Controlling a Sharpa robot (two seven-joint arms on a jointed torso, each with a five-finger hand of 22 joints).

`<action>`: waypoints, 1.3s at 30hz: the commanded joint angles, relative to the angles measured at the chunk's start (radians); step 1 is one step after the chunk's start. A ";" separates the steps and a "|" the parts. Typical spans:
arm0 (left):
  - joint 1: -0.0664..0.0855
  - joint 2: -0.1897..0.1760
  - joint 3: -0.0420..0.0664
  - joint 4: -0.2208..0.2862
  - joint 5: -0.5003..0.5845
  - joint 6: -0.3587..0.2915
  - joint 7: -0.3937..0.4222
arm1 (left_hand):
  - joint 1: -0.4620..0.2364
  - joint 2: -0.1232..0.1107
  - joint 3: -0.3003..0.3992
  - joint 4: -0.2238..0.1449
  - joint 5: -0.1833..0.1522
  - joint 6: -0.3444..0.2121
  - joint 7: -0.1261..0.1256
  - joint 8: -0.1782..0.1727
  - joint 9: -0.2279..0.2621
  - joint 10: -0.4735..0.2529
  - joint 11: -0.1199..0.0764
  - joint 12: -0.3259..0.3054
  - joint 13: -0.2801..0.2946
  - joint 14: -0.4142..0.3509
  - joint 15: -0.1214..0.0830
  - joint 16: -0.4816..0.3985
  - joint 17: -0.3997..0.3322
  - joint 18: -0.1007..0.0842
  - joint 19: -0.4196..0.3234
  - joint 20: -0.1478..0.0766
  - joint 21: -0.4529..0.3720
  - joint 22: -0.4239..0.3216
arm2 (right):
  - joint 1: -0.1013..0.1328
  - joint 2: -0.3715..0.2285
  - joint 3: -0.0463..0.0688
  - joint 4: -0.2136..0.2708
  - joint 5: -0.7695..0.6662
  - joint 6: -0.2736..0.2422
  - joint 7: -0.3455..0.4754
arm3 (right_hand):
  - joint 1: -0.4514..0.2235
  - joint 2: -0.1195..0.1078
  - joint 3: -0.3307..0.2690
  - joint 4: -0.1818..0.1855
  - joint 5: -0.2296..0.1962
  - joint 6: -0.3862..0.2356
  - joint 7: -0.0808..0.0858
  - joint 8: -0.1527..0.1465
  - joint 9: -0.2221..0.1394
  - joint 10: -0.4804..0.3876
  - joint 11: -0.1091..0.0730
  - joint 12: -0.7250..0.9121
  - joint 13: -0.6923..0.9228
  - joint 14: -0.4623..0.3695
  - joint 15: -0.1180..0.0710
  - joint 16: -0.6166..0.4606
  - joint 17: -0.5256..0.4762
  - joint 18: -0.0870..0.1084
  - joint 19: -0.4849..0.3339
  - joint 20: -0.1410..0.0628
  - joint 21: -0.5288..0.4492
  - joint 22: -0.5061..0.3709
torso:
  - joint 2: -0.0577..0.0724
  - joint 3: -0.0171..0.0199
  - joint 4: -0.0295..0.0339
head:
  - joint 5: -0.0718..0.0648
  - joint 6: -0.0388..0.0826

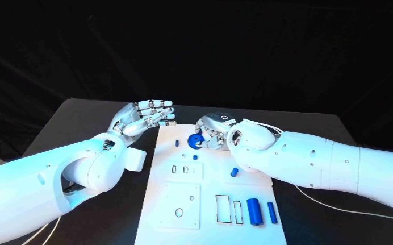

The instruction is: Assemble the parts on the task board

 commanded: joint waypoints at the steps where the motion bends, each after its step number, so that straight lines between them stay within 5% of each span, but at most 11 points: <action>1: 0.001 0.000 0.001 0.002 -0.002 0.014 0.007 | -0.002 -0.003 0.005 0.001 0.001 0.003 0.059 -0.006 -0.001 -0.001 0.005 -0.002 -0.001 0.005 0.001 0.000 0.001 0.010 -0.007 -0.002 0.005 0.001 | 0.000 -0.004 -0.001 0.004 0.012 0.034 0.017 | -0.010 0.005 -0.007 0.001 0.000 0.018 -0.005 0.000 0.003 0.010 -0.002 0.009 0.111 0.098 -0.003 -0.003 0.232 -0.007 0.105 0.002 0.004 0.263 | 0.000 0.0006 -0.0011 | 0.001 0.001; 17: 0.001 -0.002 0.001 -0.004 -0.002 0.017 0.007 | -0.004 -0.003 0.007 0.001 0.001 0.001 0.059 -0.008 -0.002 -0.004 0.006 -0.003 -0.001 0.005 0.001 -0.001 0.002 0.010 -0.007 -0.002 0.006 0.002 | -0.001 -0.049 -0.003 0.033 0.035 0.002 0.019 | -0.014 0.013 -0.006 0.001 0.001 0.033 -0.008 0.003 0.005 0.017 -0.005 0.016 0.118 0.099 -0.008 -0.002 0.233 -0.007 0.105 -0.001 0.004 0.263 | 0.000 0.0007 -0.0003 | 0.004 0.004; 26: 0.001 -0.005 0.001 -0.012 -0.002 0.019 0.007 | -0.004 -0.003 0.007 0.001 0.001 0.001 0.059 -0.008 -0.002 -0.004 0.006 -0.003 -0.001 0.005 0.001 -0.001 0.002 0.010 -0.007 -0.002 0.006 0.002 | 0.004 -0.149 -0.002 0.115 0.088 -0.073 0.030 | -0.010 0.010 -0.006 -0.004 0.002 0.032 -0.006 0.000 0.005 0.012 -0.005 0.009 0.112 0.097 -0.007 -0.005 0.226 -0.006 0.104 -0.002 0.003 0.262 | -0.002 0.0021 -0.0048 | -0.002 0.011; 35: 0.001 -0.006 0.001 -0.013 -0.002 0.028 0.012 | -0.016 -0.009 0.006 0.003 0.001 0.001 0.060 -0.009 -0.002 -0.005 0.006 -0.003 0.000 0.005 0.002 -0.002 0.003 0.009 -0.010 0.000 0.007 0.001 | 0.040 -0.301 0.000 0.180 0.270 0.008 0.103 | 0.025 -0.009 -0.006 -0.034 -0.011 0.006 0.004 -0.027 -0.002 -0.020 0.004 -0.028 0.082 0.089 0.002 -0.020 0.194 0.007 0.066 0.004 -0.039 0.225 | -0.006 0.0067 -0.0157 | -0.020 0.014; 39: 0.001 -0.007 0.001 -0.016 0.000 0.031 0.015 | -0.027 -0.013 0.004 0.007 0.001 0.001 0.060 -0.009 -0.003 -0.005 0.007 -0.003 0.000 0.004 0.002 -0.002 0.004 0.009 -0.011 0.001 0.008 0.001 | 0.044 -0.362 -0.001 0.183 0.319 0.026 0.141 | 0.048 -0.019 -0.073 -0.040 -0.004 -0.018 0.013 -0.049 -0.004 -0.033 0.012 -0.038 0.074 0.088 0.010 -0.022 0.193 0.013 0.052 0.011 -0.058 0.211 | -0.007 0.0131 -0.0173 | -0.025 0.017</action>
